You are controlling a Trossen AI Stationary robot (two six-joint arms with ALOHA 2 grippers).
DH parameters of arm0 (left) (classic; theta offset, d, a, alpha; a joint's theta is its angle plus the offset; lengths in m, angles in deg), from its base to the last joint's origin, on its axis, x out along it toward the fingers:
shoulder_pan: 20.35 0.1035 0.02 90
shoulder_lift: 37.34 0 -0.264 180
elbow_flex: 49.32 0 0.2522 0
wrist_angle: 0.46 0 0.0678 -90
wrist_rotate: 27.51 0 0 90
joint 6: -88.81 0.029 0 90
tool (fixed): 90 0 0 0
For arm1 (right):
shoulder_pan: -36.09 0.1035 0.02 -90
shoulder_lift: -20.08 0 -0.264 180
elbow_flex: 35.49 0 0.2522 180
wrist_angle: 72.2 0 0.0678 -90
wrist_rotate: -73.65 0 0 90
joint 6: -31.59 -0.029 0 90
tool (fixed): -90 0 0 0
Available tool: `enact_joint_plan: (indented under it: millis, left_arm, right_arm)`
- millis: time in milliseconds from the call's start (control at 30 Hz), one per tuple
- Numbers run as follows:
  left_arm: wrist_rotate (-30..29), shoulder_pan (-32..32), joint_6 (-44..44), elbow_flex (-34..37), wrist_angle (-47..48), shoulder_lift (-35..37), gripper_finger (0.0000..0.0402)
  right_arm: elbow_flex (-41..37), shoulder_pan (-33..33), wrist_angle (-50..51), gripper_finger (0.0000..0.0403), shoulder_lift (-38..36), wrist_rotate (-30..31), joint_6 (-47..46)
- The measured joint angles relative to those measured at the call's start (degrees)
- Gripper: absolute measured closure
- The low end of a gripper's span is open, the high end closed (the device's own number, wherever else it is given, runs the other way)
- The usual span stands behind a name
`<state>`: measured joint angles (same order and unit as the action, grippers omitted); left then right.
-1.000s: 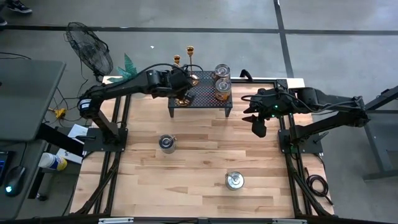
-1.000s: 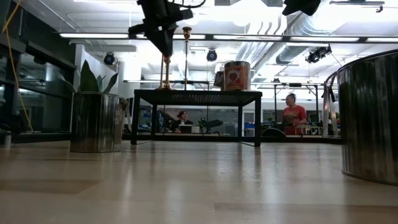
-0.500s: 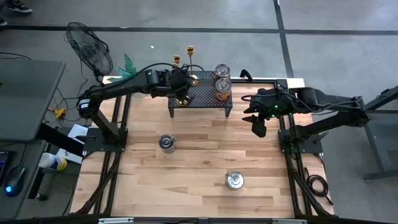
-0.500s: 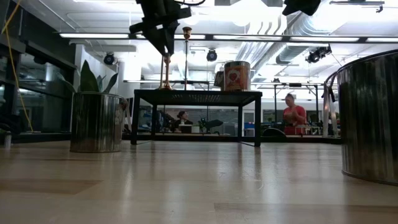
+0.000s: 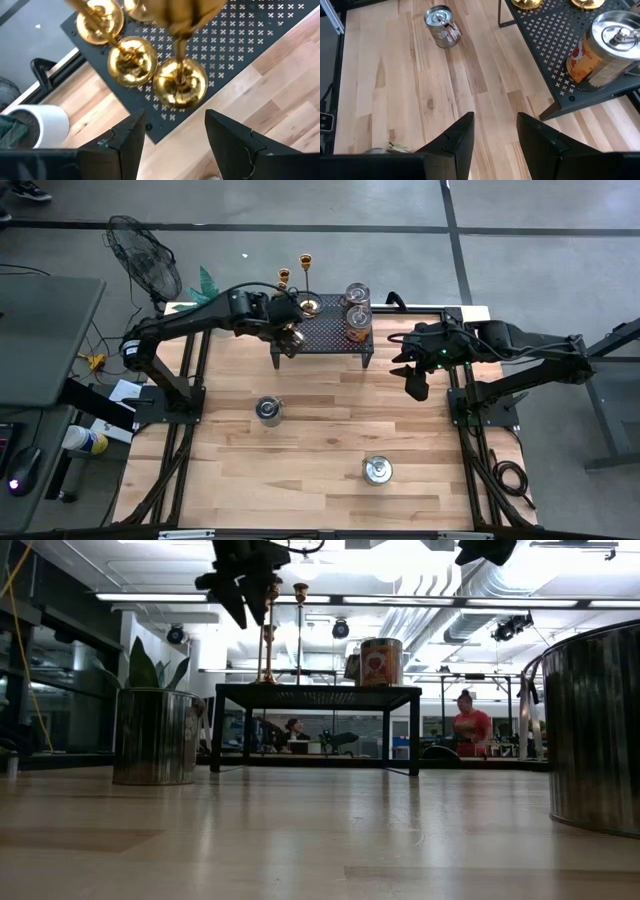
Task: Pick & Place candle stick holders
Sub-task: Put the brown scented candle on the shelf
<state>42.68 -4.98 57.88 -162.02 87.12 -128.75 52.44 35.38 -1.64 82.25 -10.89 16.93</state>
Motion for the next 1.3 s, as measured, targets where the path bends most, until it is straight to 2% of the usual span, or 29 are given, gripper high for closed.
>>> enact_joint_plan:
  millis: [533, 1100, 1300]
  left_arm:
    - [1.44, -0.23, -0.84, -0.04, 4.39, 7.36, 0.0202]
    - [-0.39, -9.06, -1.06, -0.04, 8.55, 7.78, 0.0202]
    - [-0.73, -12.45, -2.64, -0.03, 11.13, 7.78, 0.0202]
  right_arm:
    - [0.01, 0.00, 1.47, 0.0263, 0.00, -0.03, -0.39]
    - [0.00, 0.00, 1.46, 0.0263, 0.00, -3.16, 0.70]
    - [0.00, 0.00, 1.55, 0.0251, 0.00, -5.39, 0.74]
